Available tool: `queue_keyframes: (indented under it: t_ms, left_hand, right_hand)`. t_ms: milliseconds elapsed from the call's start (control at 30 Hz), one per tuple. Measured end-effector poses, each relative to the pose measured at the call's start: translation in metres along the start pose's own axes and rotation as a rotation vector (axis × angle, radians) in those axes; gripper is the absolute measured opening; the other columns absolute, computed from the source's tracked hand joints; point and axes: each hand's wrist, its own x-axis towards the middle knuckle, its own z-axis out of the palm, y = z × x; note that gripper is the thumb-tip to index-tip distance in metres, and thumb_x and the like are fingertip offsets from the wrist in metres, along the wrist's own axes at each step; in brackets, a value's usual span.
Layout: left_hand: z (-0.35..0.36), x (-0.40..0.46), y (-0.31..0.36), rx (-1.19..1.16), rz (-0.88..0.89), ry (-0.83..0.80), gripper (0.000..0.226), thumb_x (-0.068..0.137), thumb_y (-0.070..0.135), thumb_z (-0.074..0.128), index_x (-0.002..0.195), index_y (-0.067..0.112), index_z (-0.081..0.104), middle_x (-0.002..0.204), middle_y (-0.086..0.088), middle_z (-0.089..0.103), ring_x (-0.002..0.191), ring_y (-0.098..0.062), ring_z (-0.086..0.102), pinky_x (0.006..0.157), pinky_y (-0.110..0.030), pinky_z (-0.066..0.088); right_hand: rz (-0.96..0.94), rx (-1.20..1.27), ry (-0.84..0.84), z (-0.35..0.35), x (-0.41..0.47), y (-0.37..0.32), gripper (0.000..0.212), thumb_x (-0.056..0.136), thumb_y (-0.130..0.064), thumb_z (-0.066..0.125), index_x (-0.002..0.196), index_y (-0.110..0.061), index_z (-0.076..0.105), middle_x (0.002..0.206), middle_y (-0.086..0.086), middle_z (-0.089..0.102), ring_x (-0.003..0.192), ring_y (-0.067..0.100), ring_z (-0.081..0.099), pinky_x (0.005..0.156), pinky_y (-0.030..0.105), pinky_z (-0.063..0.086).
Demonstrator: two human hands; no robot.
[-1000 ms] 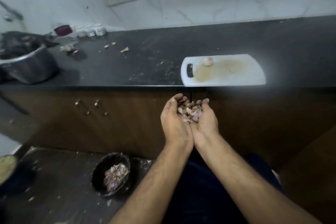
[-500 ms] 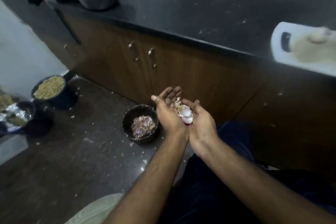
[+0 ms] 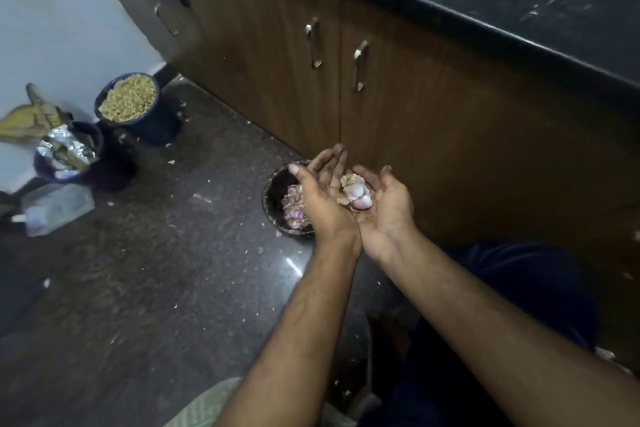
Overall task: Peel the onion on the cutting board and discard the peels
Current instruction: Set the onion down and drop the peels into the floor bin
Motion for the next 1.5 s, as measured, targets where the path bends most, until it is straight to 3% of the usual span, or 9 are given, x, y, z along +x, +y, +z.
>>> queue_keyframes:
  t_ms: [100,200,333,433,567,900,1100,1233,1500]
  left_hand:
    - [-0.008,0.034,0.004,-0.127,-0.007,0.106,0.070,0.106,0.063,0.023,0.119,0.005,0.061,0.138,-0.021,0.065,0.132,-0.029,0.061,0.119,-0.042,0.041]
    - [-0.013,0.066,0.007,-0.194,-0.033,0.176,0.075,0.106,0.063,0.026,0.140,0.002,0.052,0.155,-0.018,0.048,0.147,-0.027,0.043,0.127,-0.043,0.027]
    - [-0.014,0.086,0.018,-0.228,-0.077,0.232,0.079,0.101,0.072,0.027,0.151,0.013,0.043,0.159,-0.012,0.042,0.145,-0.028,0.043,0.125,-0.049,0.029]
    - [-0.013,0.084,0.021,-0.241,-0.071,0.290,0.080,0.102,0.071,0.021,0.160,0.017,0.031,0.157,-0.010,0.038,0.139,-0.027,0.047,0.113,-0.037,0.039]
    - [-0.021,0.079,0.015,-0.250,-0.033,0.314,0.083,0.101,0.073,0.019,0.162,0.018,0.029,0.173,-0.006,0.018,0.160,-0.022,0.017,0.130,-0.041,0.012]
    - [-0.020,0.030,-0.002,-0.189,0.048,0.212,0.079,0.102,0.071,0.020,0.140,0.011,0.056,0.142,-0.011,0.059,0.137,-0.024,0.054,0.123,-0.041,0.034]
    - [-0.002,-0.016,-0.014,-0.171,0.006,0.122,0.079,0.103,0.069,0.021,0.138,0.009,0.057,0.139,-0.012,0.061,0.139,-0.026,0.053,0.124,-0.042,0.033]
    - [0.013,-0.052,-0.018,-0.156,-0.011,0.047,0.078,0.104,0.067,0.021,0.139,0.007,0.056,0.142,-0.013,0.059,0.141,-0.027,0.051,0.126,-0.042,0.030]
    - [0.043,-0.140,-0.023,-0.144,-0.053,-0.134,0.074,0.105,0.063,0.024,0.137,0.006,0.059,0.143,-0.015,0.059,0.137,-0.024,0.055,0.113,-0.031,0.042]
  right_hand:
    - [0.040,0.001,-0.009,0.020,0.022,0.002,0.052,0.108,-0.048,0.034,0.126,-0.003,0.053,0.108,0.017,0.067,0.095,0.028,0.068,0.085,0.037,0.054]
    - [0.092,-0.024,-0.041,0.038,0.043,0.003,0.076,0.104,-0.058,0.038,0.148,0.005,0.039,0.147,0.024,0.053,0.130,0.038,0.058,0.096,0.044,0.053]
    - [0.113,-0.079,-0.088,0.045,0.064,0.010,0.088,0.098,-0.070,0.034,0.145,0.004,0.041,0.140,0.028,0.056,0.127,0.039,0.059,0.077,0.041,0.055]
    - [0.115,-0.119,-0.148,0.036,0.073,0.015,0.091,0.097,-0.073,0.029,0.150,0.001,0.036,0.135,0.025,0.055,0.131,0.036,0.055,0.099,0.042,0.051]
    - [0.095,-0.175,-0.150,0.023,0.077,0.014,0.093,0.098,-0.071,0.028,0.158,-0.001,0.023,0.162,0.022,0.032,0.151,0.033,0.032,0.125,0.043,0.024]
    - [-0.002,-0.231,-0.164,-0.003,0.055,0.007,0.082,0.101,-0.067,0.026,0.154,-0.005,0.037,0.158,0.016,0.043,0.149,0.026,0.038,0.121,0.036,0.030]
    - [-0.118,-0.210,-0.173,-0.019,0.021,-0.015,0.079,0.102,-0.065,0.027,0.153,-0.006,0.039,0.154,0.014,0.049,0.147,0.025,0.041,0.114,0.033,0.033]
    - [-0.205,-0.204,-0.182,-0.040,-0.009,-0.031,0.075,0.103,-0.063,0.029,0.152,-0.007,0.042,0.153,0.013,0.050,0.147,0.024,0.041,0.123,0.036,0.027]
    - [-0.382,-0.085,-0.227,-0.083,-0.088,-0.054,0.071,0.103,-0.059,0.035,0.152,-0.007,0.043,0.152,0.014,0.051,0.144,0.024,0.045,0.121,0.036,0.031]
